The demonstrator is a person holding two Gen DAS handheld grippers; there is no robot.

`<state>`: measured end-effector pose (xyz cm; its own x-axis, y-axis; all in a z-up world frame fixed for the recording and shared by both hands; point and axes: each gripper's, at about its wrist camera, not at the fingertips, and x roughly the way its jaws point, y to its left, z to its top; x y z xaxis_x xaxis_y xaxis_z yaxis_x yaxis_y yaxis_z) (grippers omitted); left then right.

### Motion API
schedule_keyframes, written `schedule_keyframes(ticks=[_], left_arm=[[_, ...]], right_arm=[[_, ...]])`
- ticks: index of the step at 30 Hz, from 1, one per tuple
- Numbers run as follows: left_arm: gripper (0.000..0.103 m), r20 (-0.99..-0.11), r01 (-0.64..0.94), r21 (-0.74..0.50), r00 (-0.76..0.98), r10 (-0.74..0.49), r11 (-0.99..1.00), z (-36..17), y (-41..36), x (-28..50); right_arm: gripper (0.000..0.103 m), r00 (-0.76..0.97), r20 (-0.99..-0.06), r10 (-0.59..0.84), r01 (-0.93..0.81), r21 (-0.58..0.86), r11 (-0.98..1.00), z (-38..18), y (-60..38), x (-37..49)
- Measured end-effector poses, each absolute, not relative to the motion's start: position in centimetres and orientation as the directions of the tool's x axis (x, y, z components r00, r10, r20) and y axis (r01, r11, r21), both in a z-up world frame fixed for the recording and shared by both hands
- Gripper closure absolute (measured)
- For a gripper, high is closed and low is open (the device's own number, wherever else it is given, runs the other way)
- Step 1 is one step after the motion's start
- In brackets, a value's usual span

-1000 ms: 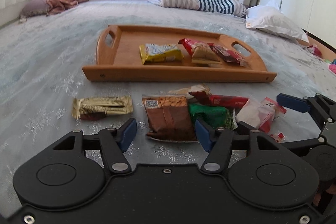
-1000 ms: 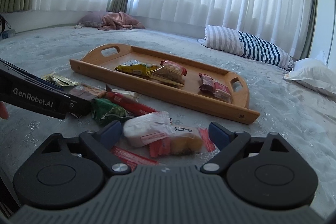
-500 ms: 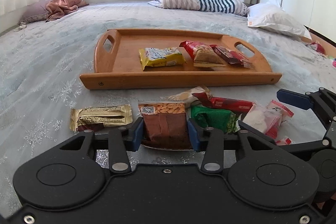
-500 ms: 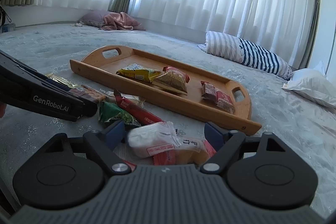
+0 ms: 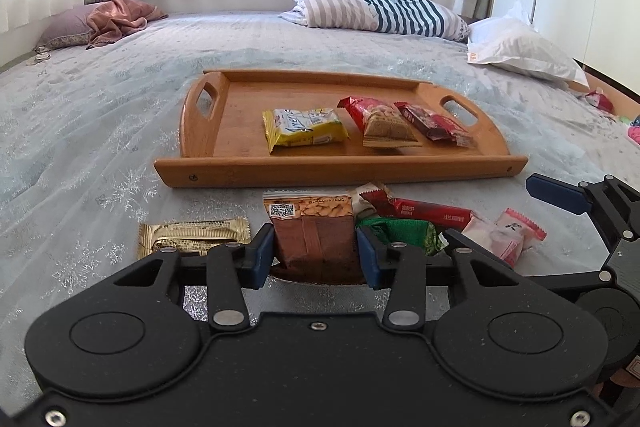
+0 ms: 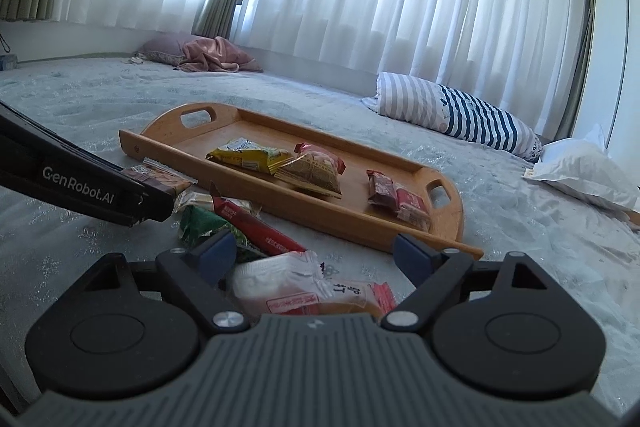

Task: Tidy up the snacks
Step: 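Grasp the brown almond packet with the left tool while the right tool grasps the white packet, then carry the almond packet and white packet onto the wooden tray with both tools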

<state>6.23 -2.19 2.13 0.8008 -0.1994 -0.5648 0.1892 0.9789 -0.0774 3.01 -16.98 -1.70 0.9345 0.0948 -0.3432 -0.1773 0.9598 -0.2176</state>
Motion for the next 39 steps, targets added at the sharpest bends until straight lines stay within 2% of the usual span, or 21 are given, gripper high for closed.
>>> schedule_keyframes(ticks=[2,4,6,9,14,21,39], left_arm=[[0.062,-0.564,0.19,-0.075,0.802,-0.199,0.979,2.2,-2.2,6.2],[0.062,-0.564,0.191,-0.076,0.801,-0.2,0.979,2.2,-2.2,6.2],[0.061,-0.565,0.191,-0.075,0.801,-0.199,0.979,2.2,-2.2,6.2],[0.061,-0.563,0.192,-0.074,0.802,-0.2,0.979,2.2,-2.3,6.2],[0.061,-0.559,0.193,-0.073,0.805,-0.2,0.979,2.3,-2.3,6.1],[0.062,-0.552,0.188,-0.075,0.81,-0.198,0.979,2.7,-2.2,6.0],[0.062,-0.528,0.187,-0.08,0.825,-0.201,0.979,3.8,-2.1,5.6]], right_arm=[[0.014,0.932,-0.344,0.114,-0.196,-0.213,0.957,-1.7,-17.0,3.0],[0.024,0.927,-0.354,0.126,-0.211,-0.211,0.954,-1.7,-17.0,3.0],[0.042,0.919,-0.373,0.125,-0.217,-0.215,0.952,-1.9,-16.7,3.1],[0.061,0.909,-0.387,0.157,-0.244,-0.188,0.951,-1.9,-16.8,3.1],[0.084,0.908,-0.387,0.161,-0.244,-0.175,0.954,-1.6,-16.7,3.1],[0.092,0.917,-0.37,0.148,-0.215,-0.146,0.966,-1.1,-17.4,3.0],[0.093,0.941,-0.321,0.109,-0.153,-0.114,0.982,0.3,-18.6,2.8]])
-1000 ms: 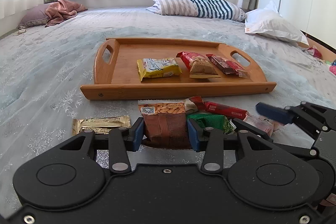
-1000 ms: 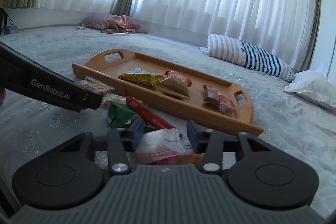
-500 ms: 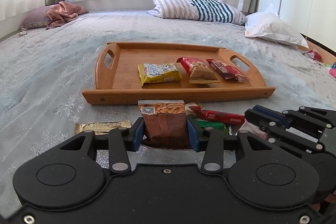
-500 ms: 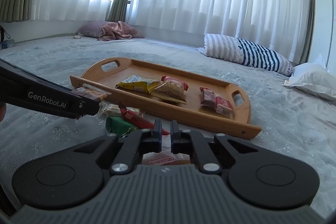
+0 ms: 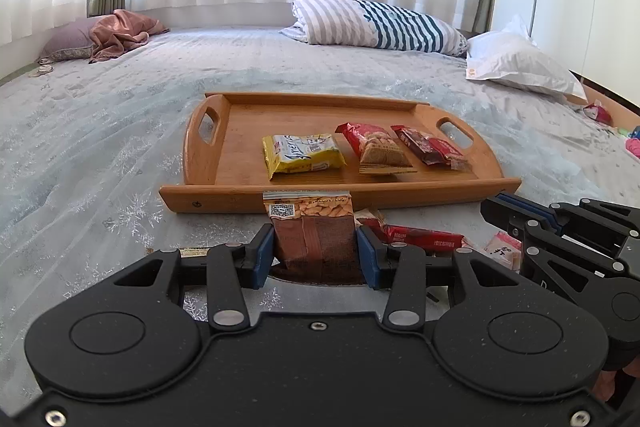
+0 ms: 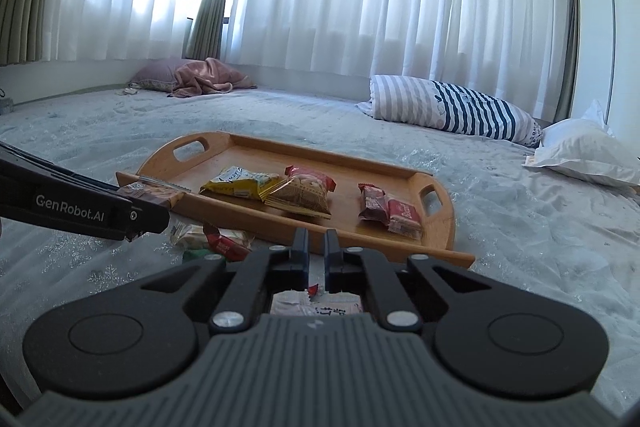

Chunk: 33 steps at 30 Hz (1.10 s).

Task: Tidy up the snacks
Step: 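Carry the almond packet and white packet onto the wooden tray with both tools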

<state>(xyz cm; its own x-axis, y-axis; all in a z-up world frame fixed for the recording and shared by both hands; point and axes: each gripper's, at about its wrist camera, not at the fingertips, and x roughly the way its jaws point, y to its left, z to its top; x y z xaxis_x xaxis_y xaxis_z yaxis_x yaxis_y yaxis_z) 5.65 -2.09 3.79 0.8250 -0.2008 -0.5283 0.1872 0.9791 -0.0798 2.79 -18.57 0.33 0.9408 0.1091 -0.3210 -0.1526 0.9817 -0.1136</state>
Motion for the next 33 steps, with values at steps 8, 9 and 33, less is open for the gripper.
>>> schedule_keyframes(ticks=[8,9,33], left_arm=[[0.062,-0.538,0.186,-0.083,0.818,-0.202,0.979,3.8,-2.2,5.7],[0.062,-0.539,0.187,-0.082,0.818,-0.201,0.979,3.7,-2.1,5.7],[0.061,-0.552,0.173,-0.088,0.811,-0.193,0.981,3.1,-1.9,6.6]], right_arm=[[0.092,0.936,-0.335,0.105,-0.153,-0.12,0.981,0.1,-18.7,2.8],[0.09,0.935,-0.338,0.107,-0.153,-0.115,0.981,0.1,-18.7,2.8],[0.052,0.882,-0.442,0.163,-0.279,-0.211,0.937,-1.7,-16.0,2.5]])
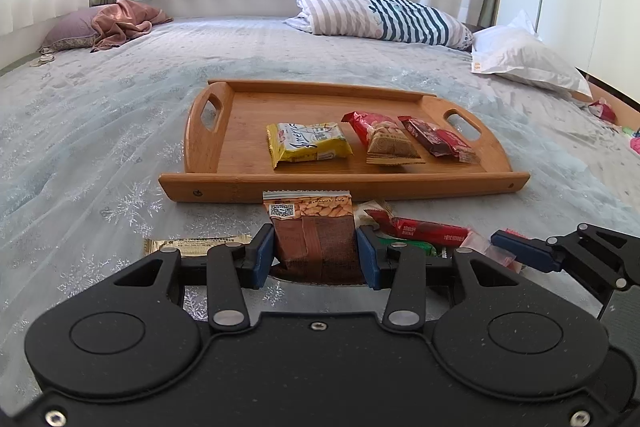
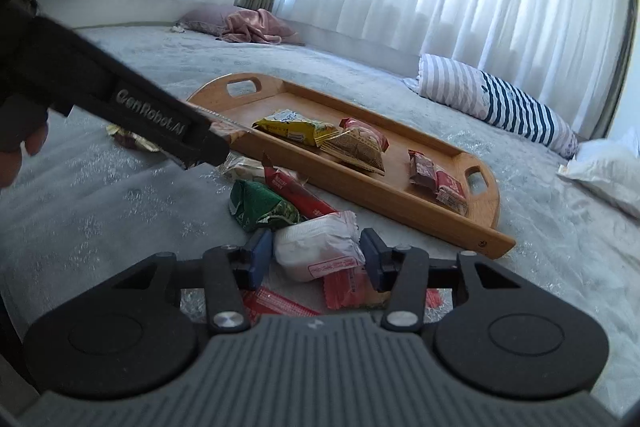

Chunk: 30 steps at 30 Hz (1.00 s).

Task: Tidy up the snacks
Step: 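Carry the almond packet and white packet onto the wooden tray with both tools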

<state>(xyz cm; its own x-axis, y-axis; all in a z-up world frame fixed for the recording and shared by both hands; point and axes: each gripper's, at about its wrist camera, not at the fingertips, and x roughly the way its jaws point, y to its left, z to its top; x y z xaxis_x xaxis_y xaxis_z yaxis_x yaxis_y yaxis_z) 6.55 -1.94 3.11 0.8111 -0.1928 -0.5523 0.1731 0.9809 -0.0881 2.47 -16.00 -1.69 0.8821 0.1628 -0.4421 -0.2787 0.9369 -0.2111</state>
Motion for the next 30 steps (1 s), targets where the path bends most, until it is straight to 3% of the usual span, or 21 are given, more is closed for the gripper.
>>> schedule_keyframes(ticks=[18,30], left_arm=[[0.062,-0.523,0.113,-0.1,0.839,-0.149,0.989,4.8,-0.1,10.9],[0.062,-0.548,0.074,-0.109,0.828,-0.122,0.991,4.6,0.6,15.9]], right_arm=[[0.052,0.915,-0.385,0.124,-0.156,-0.053,0.986,2.1,-19.4,5.3],[0.053,0.889,-0.455,0.06,-0.049,0.036,0.998,2.4,-21.7,13.0]])
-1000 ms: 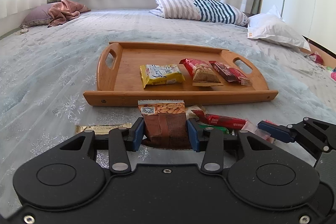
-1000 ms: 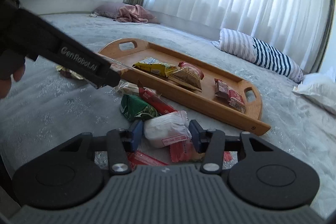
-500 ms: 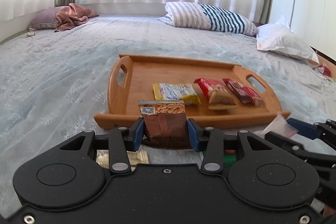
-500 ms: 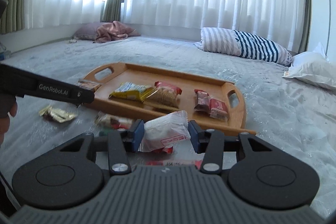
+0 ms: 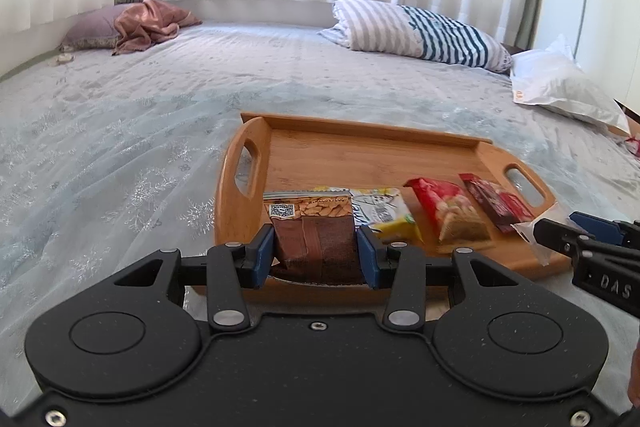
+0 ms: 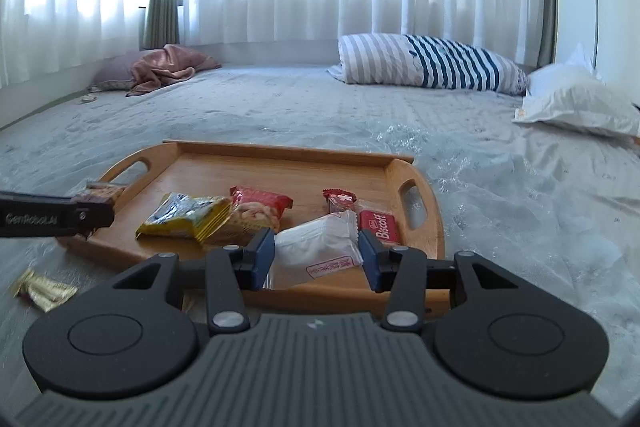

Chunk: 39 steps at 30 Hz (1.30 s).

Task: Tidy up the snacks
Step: 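Carry the almond packet and white packet onto the wooden tray with both tools, then open both tools to release the packets on the tray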

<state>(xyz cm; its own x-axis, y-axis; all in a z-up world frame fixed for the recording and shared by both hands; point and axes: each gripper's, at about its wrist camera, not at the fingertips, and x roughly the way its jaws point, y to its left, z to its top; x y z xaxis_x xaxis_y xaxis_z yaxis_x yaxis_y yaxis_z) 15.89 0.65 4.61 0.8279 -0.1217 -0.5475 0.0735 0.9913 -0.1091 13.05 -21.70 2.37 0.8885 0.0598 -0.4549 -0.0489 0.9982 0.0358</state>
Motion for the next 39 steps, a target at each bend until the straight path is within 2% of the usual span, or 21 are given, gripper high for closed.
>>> schedule_keyframes(ticks=[10,34,37,38,39], left_arm=[[0.062,-0.594,0.052,-0.098,0.798,-0.1,0.994,2.6,0.6,19.5],[0.06,-0.606,0.057,-0.099,0.789,-0.106,0.993,1.4,0.6,21.3],[0.054,-0.603,0.061,-0.094,0.791,-0.106,0.994,1.5,0.5,21.2],[0.049,-0.601,0.063,-0.091,0.793,-0.105,0.994,1.6,0.5,21.1],[0.039,-0.597,0.065,-0.088,0.795,-0.105,0.994,1.7,0.5,21.0]], right_arm=[[0.052,0.852,-0.517,0.086,-0.012,0.144,0.99,1.2,-22.7,17.6],[0.049,0.819,-0.564,0.109,0.003,0.195,0.981,-0.3,-21.7,19.3],[0.046,0.823,-0.558,0.108,0.003,0.194,0.981,-0.2,-21.8,19.2],[0.039,0.824,-0.556,0.103,0.008,0.192,0.981,-0.2,-21.8,19.2],[0.036,0.827,-0.553,0.103,0.008,0.194,0.981,-0.1,-21.9,19.2]])
